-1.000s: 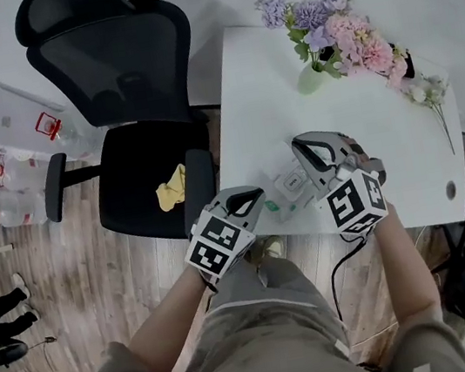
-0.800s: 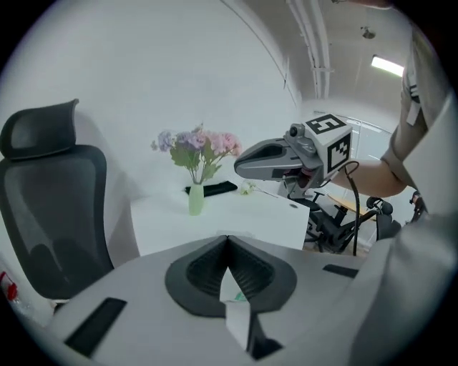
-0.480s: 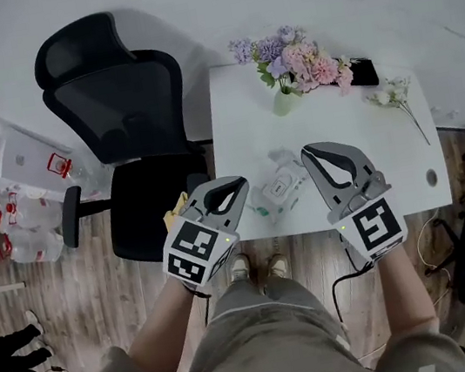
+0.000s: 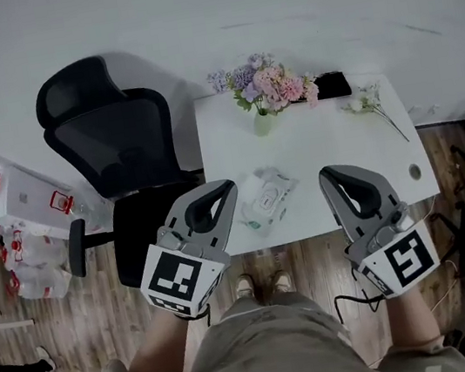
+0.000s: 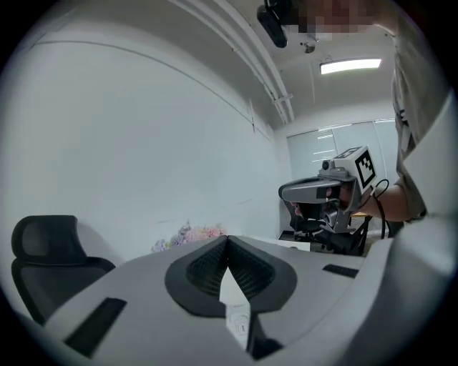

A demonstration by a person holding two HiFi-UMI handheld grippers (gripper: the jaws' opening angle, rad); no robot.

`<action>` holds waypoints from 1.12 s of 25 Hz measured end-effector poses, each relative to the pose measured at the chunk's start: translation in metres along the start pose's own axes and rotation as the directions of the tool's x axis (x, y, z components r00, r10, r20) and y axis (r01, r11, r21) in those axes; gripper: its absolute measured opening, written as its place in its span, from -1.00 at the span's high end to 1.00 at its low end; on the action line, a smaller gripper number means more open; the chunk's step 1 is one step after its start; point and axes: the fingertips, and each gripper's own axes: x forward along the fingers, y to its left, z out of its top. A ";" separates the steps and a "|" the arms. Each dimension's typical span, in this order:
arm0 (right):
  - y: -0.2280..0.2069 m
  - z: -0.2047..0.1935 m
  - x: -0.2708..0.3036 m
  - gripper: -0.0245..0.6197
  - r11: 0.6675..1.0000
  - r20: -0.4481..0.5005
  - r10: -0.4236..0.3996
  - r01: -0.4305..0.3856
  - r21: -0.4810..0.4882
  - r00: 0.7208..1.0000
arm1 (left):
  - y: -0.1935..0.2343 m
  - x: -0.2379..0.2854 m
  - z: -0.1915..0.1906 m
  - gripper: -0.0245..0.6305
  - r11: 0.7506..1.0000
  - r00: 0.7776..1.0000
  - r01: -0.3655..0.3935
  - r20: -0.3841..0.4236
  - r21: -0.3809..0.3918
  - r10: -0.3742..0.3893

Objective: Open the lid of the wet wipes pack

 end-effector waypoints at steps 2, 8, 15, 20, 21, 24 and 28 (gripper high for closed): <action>-0.003 0.008 -0.012 0.81 0.999 0.022 -0.036 0.037 -0.010 0.999 | -0.005 -0.003 0.013 0.87 1.000 0.999 0.018 0.032 0.012 -0.019; -0.003 0.022 -0.047 0.81 0.993 0.067 -0.109 0.105 0.050 0.992 | -0.019 -0.016 0.033 0.87 0.999 0.996 0.037 0.081 0.023 -0.039; 0.013 0.012 -0.058 0.81 0.992 0.035 -0.114 0.111 0.064 0.993 | -0.025 -0.030 0.033 0.87 0.999 0.996 0.042 0.076 0.024 -0.044; 0.021 0.005 -0.054 0.81 0.991 0.018 -0.107 0.105 0.082 0.994 | -0.026 -0.033 0.024 0.87 0.999 0.997 0.044 0.057 0.014 -0.045; 0.021 0.006 -0.053 0.81 0.991 0.019 -0.108 0.106 0.080 0.994 | -0.025 -0.034 0.023 0.87 0.999 0.998 0.043 0.053 0.014 -0.044; 0.020 0.009 -0.051 0.81 0.992 0.021 -0.109 0.107 0.071 0.994 | -0.023 -0.035 0.022 0.87 0.999 0.998 0.038 0.048 0.020 -0.039; 0.021 0.007 -0.048 0.81 0.992 0.012 -0.107 0.106 0.071 0.994 | -0.020 -0.039 0.019 0.87 0.999 0.999 0.035 0.037 0.023 -0.035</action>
